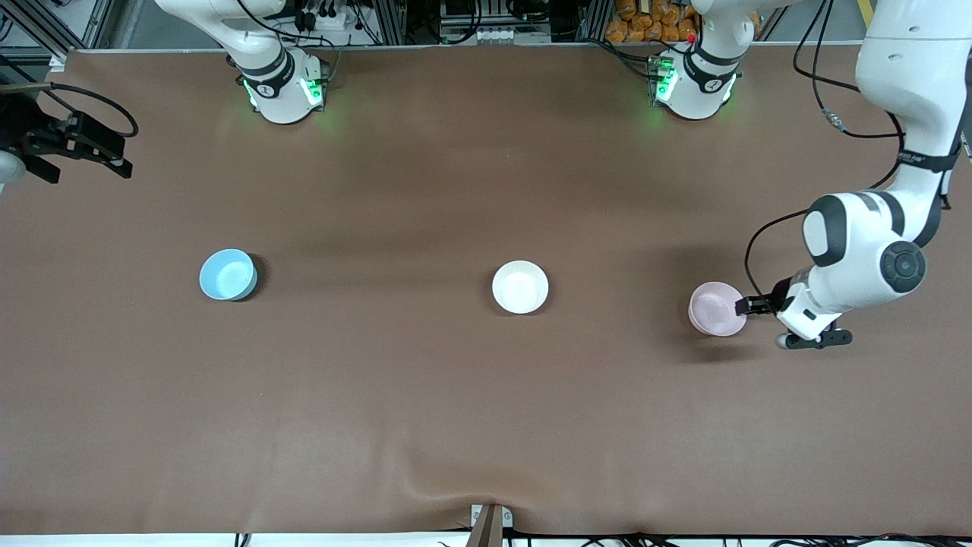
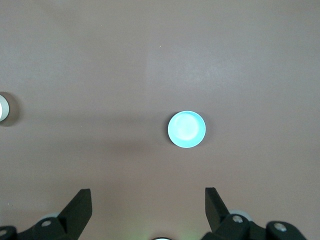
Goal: Stack pink and blue bowls on white bowl
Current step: 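Reach the left gripper down and grasp the pink bowl rim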
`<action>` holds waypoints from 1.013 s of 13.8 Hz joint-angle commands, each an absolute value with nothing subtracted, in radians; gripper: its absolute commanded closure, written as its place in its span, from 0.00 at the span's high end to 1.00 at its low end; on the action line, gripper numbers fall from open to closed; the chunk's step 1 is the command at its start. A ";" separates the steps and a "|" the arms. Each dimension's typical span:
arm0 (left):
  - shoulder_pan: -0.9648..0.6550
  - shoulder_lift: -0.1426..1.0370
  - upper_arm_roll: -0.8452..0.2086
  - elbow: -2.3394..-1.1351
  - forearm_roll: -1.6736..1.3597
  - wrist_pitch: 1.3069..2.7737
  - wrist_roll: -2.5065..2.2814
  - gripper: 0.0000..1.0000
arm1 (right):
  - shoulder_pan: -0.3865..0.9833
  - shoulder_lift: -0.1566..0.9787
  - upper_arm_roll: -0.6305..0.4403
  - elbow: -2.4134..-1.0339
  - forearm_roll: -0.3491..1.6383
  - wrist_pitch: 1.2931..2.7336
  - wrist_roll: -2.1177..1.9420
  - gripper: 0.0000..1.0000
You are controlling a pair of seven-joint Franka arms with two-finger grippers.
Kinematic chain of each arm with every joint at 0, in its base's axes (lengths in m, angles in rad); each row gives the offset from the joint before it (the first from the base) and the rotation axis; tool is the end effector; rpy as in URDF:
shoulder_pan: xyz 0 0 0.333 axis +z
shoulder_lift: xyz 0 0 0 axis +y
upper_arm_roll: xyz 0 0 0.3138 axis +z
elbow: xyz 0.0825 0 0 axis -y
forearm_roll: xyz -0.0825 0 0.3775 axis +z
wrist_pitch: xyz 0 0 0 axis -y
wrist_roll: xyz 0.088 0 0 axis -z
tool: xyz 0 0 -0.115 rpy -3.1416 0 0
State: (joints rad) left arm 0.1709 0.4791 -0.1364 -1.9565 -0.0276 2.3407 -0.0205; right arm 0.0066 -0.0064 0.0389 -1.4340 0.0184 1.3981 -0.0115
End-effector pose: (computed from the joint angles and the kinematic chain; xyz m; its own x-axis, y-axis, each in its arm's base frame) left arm 0.6024 0.0222 0.2194 0.9921 0.0833 -0.0938 0.0908 -0.9928 0.0787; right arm 0.5263 0.0264 0.6653 0.9978 0.0601 -0.0293 0.0596 -0.9981 -0.0183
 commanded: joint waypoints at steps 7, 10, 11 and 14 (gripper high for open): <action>0.166 0.503 -0.172 -1.954 -0.055 2.376 -0.017 0.00 | -0.009 -0.003 0.048 -1.422 0.035 1.388 -0.003 1.00; 0.167 0.436 -0.250 -1.953 -0.057 2.335 -0.023 0.00 | -0.011 -0.003 0.048 -1.422 0.035 1.388 -0.003 1.00; 0.166 0.414 -0.296 -1.951 -0.057 2.320 -0.049 0.00 | -0.011 -0.003 0.048 -1.422 0.035 1.388 -0.003 1.00; 0.150 0.420 -0.463 -1.886 -0.055 2.304 -0.303 0.00 | -0.011 -0.003 0.048 -1.422 0.035 1.388 -0.003 1.00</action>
